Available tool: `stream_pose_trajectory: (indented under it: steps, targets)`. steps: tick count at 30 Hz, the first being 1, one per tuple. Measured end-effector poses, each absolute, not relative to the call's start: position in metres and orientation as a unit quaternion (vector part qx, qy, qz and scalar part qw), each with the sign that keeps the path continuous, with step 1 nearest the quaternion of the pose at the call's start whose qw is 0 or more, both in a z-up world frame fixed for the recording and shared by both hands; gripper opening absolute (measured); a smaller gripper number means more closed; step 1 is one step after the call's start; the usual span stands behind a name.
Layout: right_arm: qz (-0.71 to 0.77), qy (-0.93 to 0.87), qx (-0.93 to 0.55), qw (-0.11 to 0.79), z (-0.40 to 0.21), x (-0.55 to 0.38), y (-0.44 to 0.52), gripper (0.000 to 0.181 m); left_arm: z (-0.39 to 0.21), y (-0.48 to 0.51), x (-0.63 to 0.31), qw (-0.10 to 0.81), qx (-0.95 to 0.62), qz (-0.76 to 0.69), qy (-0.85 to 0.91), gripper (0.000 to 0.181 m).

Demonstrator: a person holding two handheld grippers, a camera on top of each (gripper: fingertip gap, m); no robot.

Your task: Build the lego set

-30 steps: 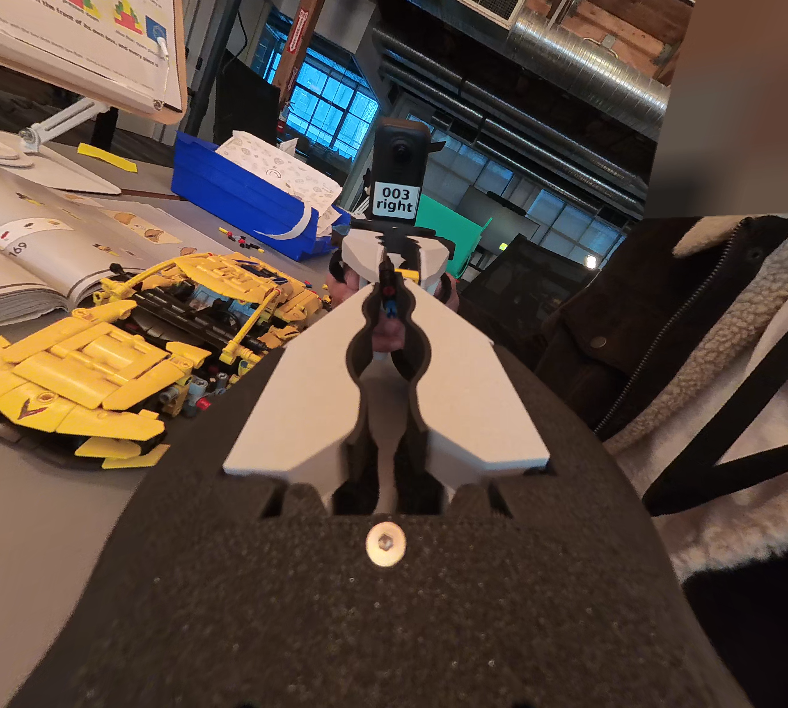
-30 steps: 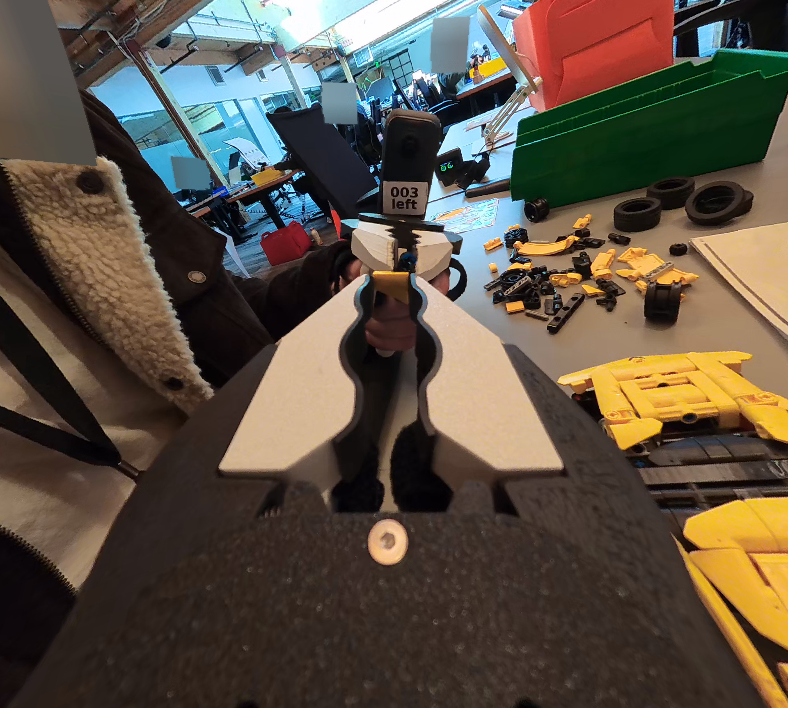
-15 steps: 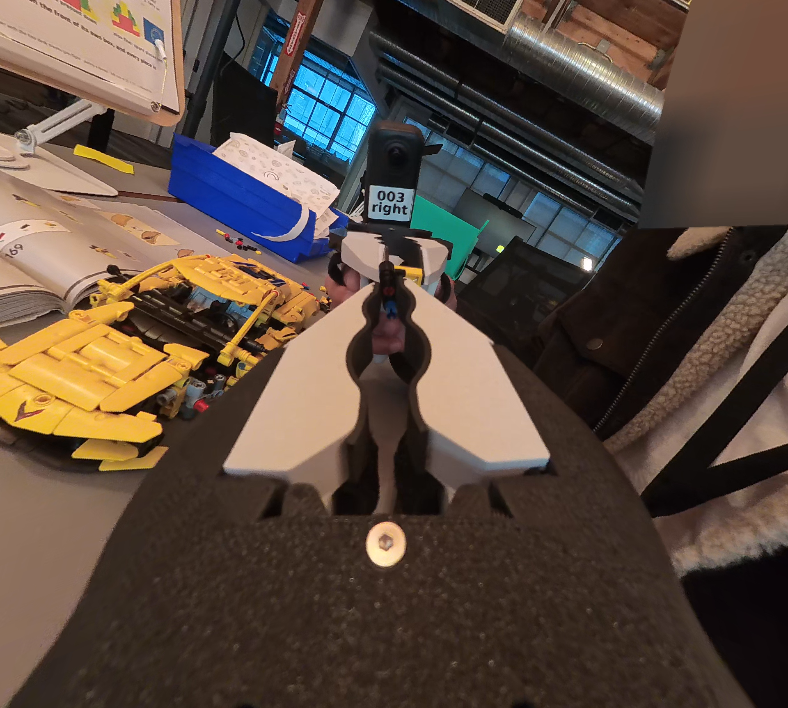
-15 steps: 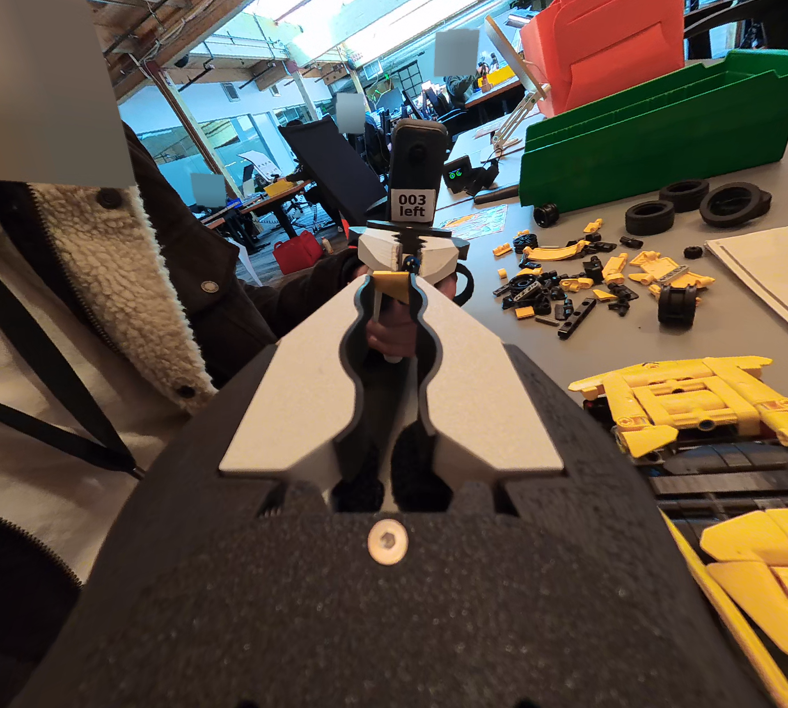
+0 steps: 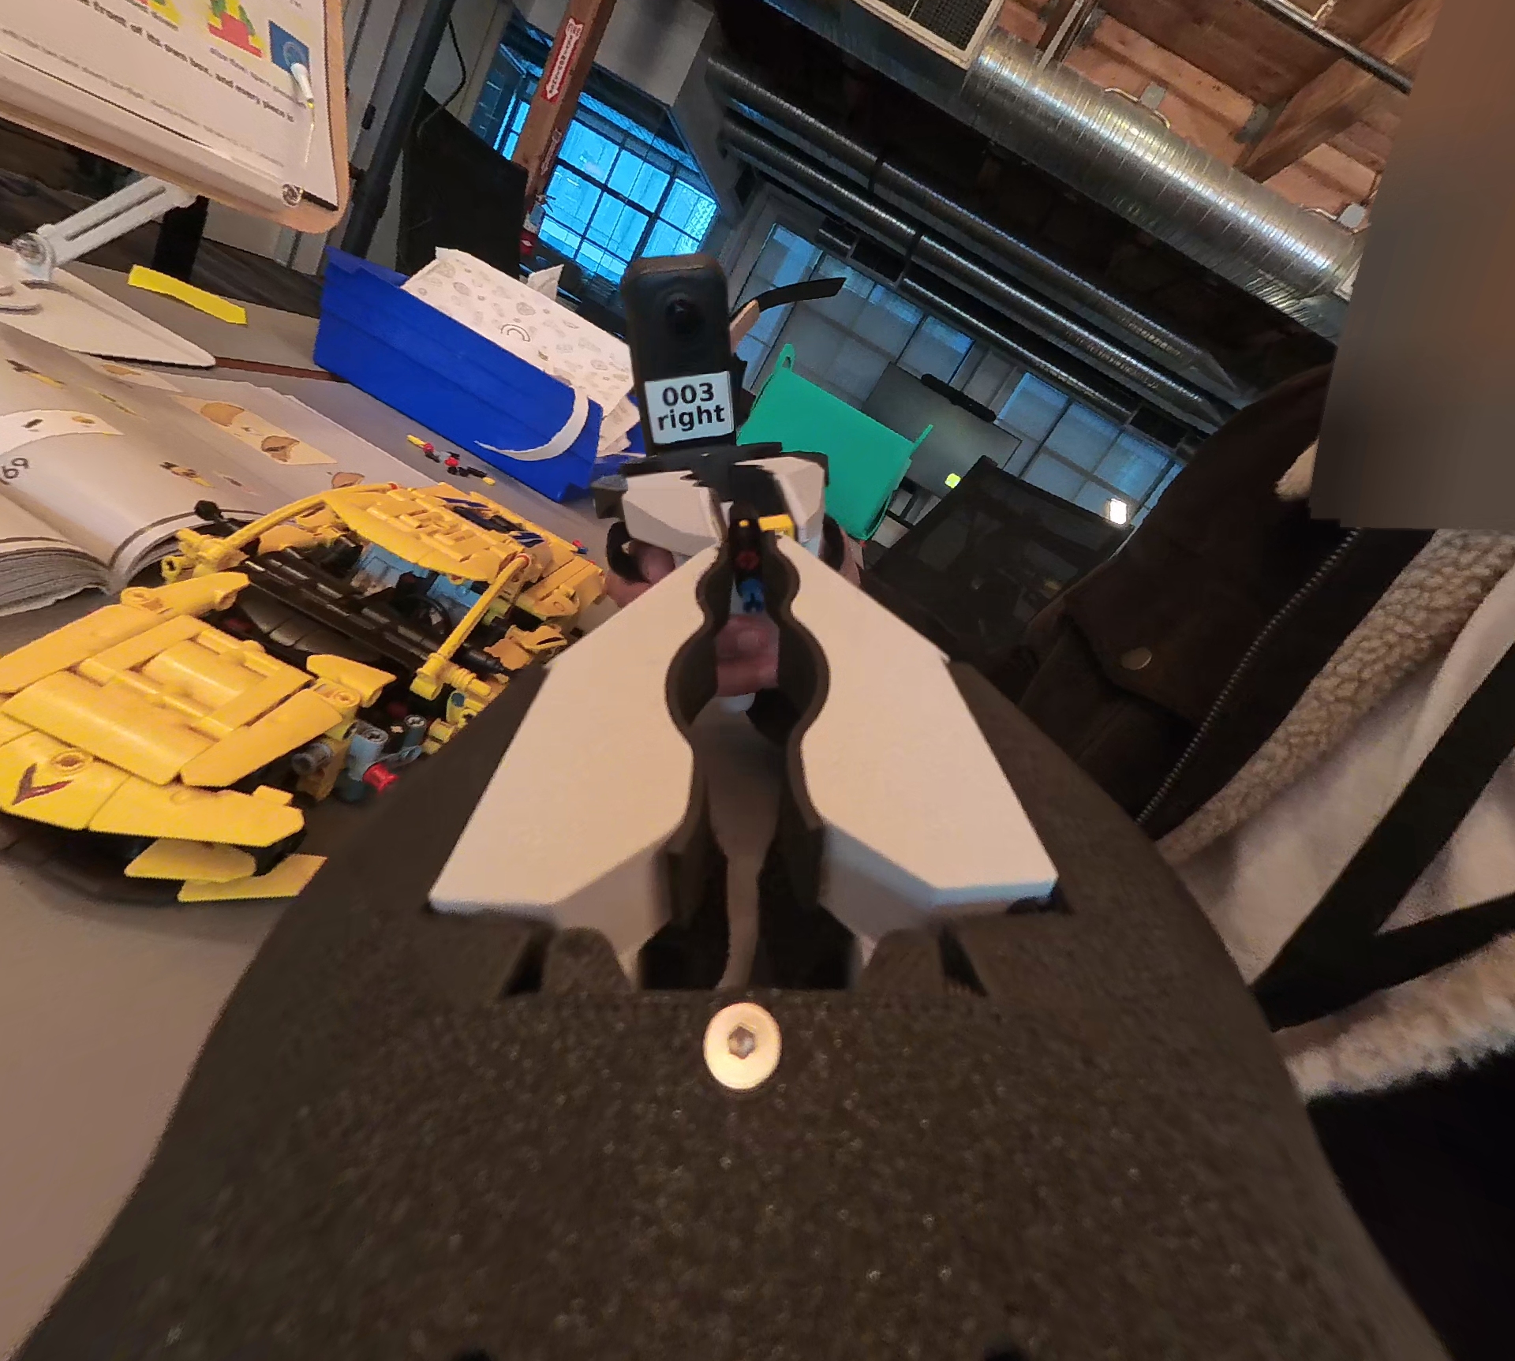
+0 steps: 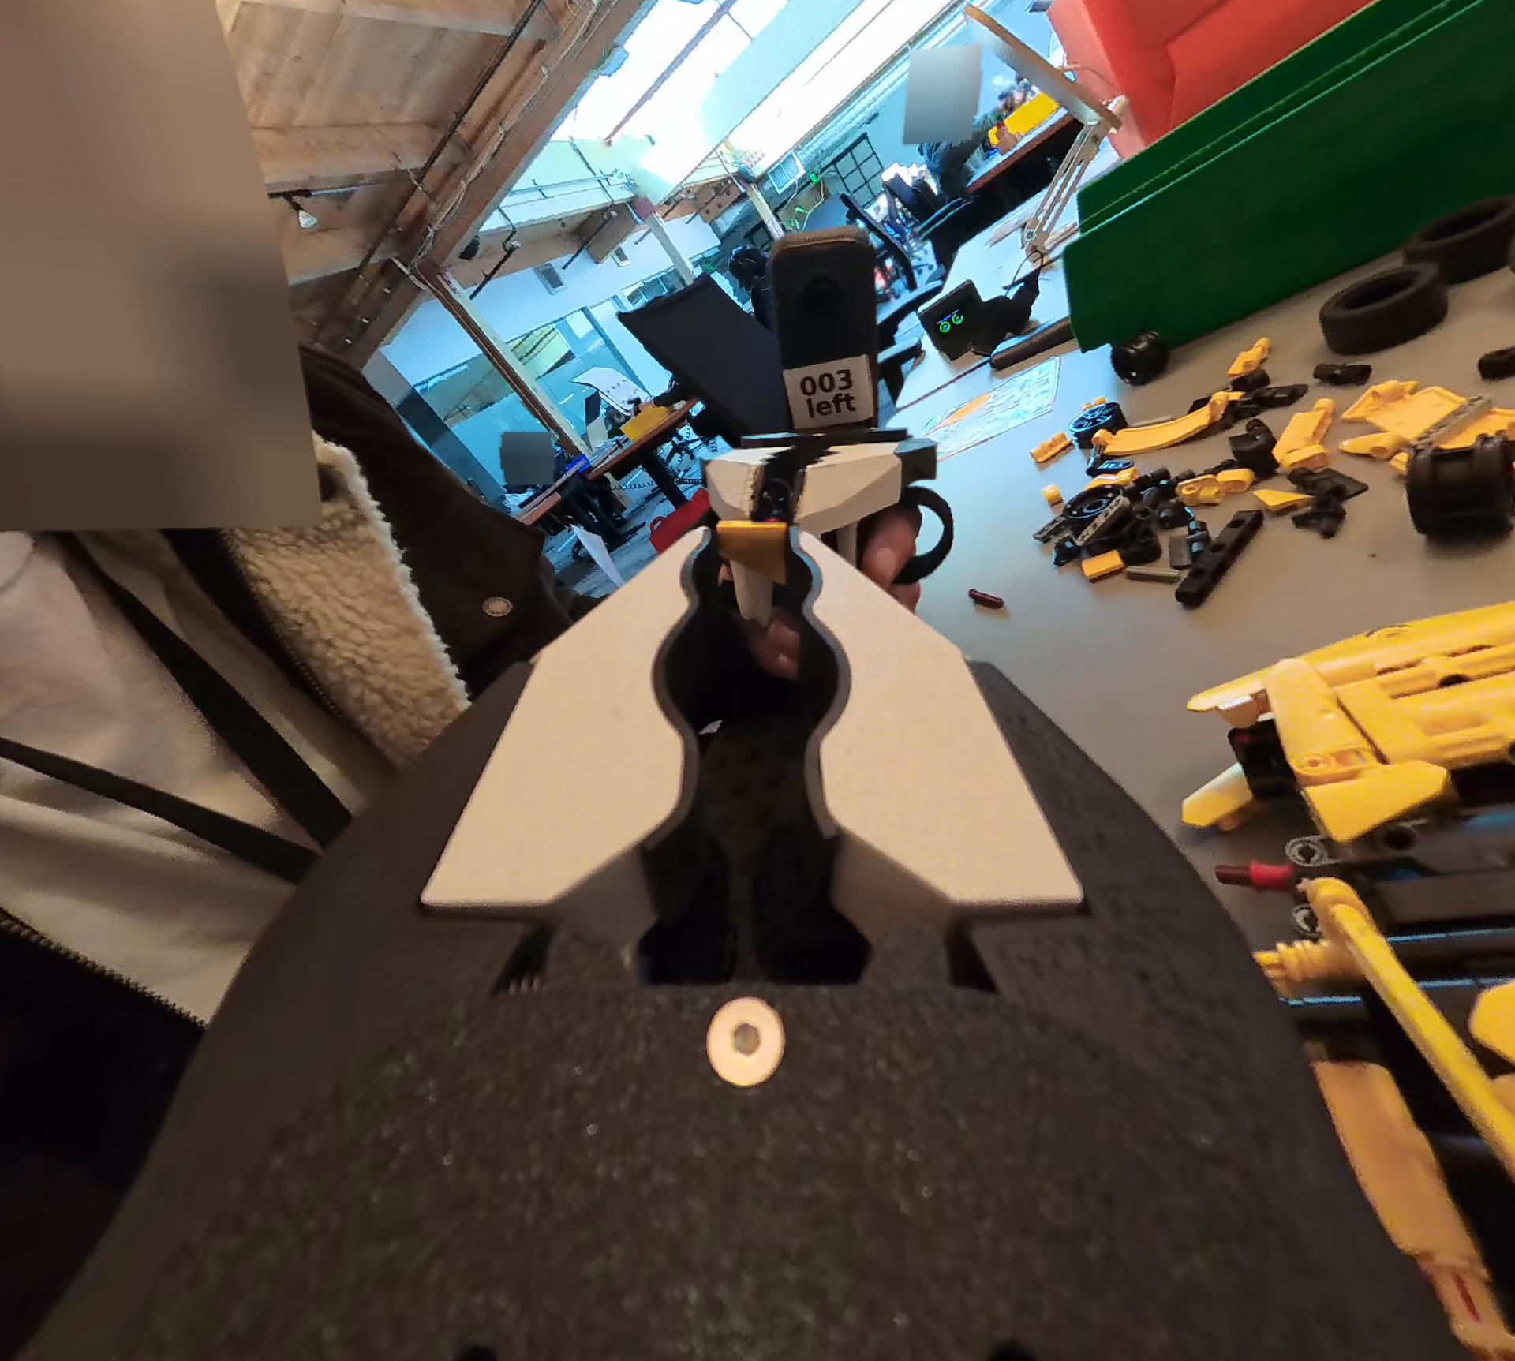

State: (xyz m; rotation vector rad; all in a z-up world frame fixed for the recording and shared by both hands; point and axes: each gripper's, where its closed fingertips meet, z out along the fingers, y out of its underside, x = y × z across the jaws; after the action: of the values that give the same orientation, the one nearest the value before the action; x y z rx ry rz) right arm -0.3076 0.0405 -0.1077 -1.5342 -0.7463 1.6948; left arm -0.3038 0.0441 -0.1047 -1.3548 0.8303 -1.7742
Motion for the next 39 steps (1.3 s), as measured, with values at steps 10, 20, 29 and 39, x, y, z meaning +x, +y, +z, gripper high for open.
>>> stream_pose_trajectory:
  steps: [10,20,29,39]
  targets:
    - [0.654,-0.285,-0.602,0.360,-0.114,-0.307,0.044,0.014,-0.111,0.047,-0.302,0.370,-0.545,-0.679,0.324,0.007]
    - [0.610,-0.314,-0.621,0.378,-0.119,-0.305,0.045,0.015,-0.116,0.048,-0.299,0.383,-0.557,-0.657,0.333,0.007]
    - [0.624,-0.318,-0.625,0.344,-0.122,-0.305,0.039,0.014,-0.117,0.042,-0.298,0.361,-0.551,-0.672,0.338,0.006]
    - [0.590,-0.329,-0.615,0.406,-0.111,-0.312,0.048,0.017,-0.106,0.052,-0.308,0.315,-0.523,-0.743,0.275,0.007]
